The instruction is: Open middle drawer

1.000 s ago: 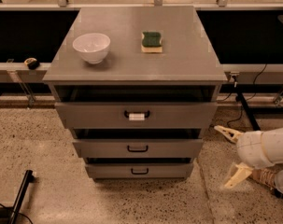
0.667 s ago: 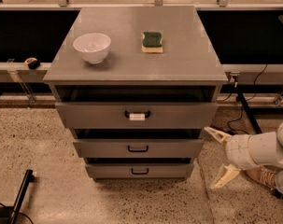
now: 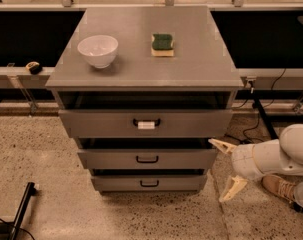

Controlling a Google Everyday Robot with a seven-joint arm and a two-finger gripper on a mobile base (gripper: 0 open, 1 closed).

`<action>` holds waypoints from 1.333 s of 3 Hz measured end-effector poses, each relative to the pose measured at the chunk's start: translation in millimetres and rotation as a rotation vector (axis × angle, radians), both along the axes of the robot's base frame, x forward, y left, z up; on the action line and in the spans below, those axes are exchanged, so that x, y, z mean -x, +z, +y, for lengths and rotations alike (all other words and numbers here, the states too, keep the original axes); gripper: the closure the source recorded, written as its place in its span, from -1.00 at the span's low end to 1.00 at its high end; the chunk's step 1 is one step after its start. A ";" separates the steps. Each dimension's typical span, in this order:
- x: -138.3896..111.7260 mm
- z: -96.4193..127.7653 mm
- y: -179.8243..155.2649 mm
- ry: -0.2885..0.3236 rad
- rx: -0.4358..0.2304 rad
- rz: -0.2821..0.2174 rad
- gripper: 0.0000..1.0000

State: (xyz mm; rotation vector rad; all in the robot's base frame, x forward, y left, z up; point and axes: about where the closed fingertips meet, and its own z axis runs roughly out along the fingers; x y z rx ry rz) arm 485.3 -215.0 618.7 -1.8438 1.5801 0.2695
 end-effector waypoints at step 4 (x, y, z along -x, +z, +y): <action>-65.6 37.6 -115.8 0.092 0.178 -0.052 -1.00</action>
Offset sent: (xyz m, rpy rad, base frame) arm 0.0579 0.0347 -0.1233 -0.1862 -0.0432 0.1192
